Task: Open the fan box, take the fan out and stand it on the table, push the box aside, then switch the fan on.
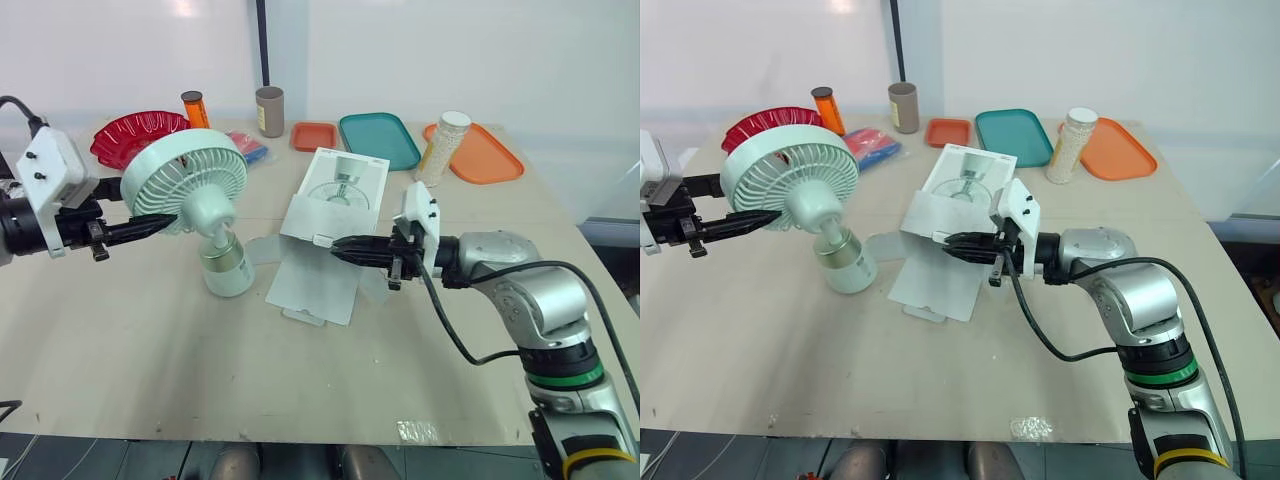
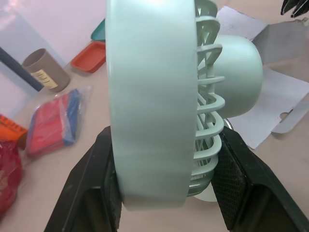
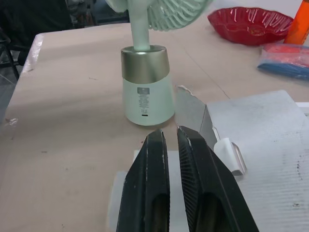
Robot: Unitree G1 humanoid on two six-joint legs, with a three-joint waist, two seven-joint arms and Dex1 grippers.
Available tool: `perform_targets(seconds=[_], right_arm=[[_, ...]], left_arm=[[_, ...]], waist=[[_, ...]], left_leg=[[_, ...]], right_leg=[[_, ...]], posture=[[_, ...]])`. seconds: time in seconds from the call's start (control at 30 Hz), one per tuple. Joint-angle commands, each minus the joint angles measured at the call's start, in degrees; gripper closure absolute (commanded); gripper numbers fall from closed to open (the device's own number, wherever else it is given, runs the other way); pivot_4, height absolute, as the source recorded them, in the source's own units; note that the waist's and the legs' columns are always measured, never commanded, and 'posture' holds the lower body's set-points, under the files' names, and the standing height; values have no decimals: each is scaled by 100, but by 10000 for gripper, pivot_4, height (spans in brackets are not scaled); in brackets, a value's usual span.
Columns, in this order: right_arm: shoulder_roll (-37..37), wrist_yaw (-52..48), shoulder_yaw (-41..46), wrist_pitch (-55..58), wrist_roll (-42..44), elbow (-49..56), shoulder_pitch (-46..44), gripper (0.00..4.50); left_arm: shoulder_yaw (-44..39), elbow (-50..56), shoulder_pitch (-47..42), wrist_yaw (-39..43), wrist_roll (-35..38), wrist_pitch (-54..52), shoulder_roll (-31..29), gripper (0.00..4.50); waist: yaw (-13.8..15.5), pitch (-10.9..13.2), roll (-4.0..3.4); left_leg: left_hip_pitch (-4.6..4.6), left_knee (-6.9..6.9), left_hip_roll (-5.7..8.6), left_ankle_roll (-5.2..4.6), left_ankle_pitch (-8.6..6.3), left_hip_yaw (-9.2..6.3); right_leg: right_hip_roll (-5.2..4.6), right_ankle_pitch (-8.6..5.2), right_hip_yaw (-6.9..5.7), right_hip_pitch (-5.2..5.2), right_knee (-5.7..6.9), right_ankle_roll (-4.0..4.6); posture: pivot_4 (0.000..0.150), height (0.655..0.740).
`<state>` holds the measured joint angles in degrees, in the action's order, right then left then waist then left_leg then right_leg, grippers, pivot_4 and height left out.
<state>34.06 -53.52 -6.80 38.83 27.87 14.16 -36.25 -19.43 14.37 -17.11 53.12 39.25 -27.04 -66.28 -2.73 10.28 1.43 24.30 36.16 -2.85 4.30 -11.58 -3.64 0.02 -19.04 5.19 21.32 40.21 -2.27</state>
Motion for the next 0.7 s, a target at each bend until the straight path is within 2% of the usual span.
perform_targets(seconds=[0.03, 0.1, 0.2, 0.53, 0.7], right_arm=[[-139, 199, -47, 38, -102, -22, -251, 38522], [-199, 196, -74, 31, -100, 13, -268, 34009], [-255, 184, -133, 0, -123, 25, -255, 20837], [-368, 86, -254, -82, -257, -243, -311, 20837], [-390, 38, -267, -125, -293, -323, -344, 20837]], left_arm=[[-335, 231, -158, -243, 100, -201, 115, 24751], [-396, 284, -164, -326, 104, -381, 136, 24752], [-633, 345, -9, -328, -26, -469, 129, 24752], [-1782, 177, 565, -132, -420, -870, -112, 24752], [-1990, 135, 946, -142, -817, -814, -46, 24752]], waist=[[0, 0, 3], [0, 0, 3], [-1, 1, 3], [-14, 2, 4], [-6, 2, 4]], left_leg=[[0, 0, 0, 0, 0, -1], [0, 0, -1, 0, 0, -2], [2, -2, -1, 0, 0, -3], [2, -6, -5, 0, 0, -1], [2, -12, -6, 0, 0, -3]], right_leg=[[1, 0, -1, 0, 0, 0], [1, 0, -1, 0, -1, 0], [1, 0, -2, 3, -2, 0], [4, 0, -2, 9, -1, 4], [3, -3, -7, 9, -1, 10]], posture=[[1500, 7400], [1500, 7400], [1500, 7400], [1500, 7400], [1500, 7400]])
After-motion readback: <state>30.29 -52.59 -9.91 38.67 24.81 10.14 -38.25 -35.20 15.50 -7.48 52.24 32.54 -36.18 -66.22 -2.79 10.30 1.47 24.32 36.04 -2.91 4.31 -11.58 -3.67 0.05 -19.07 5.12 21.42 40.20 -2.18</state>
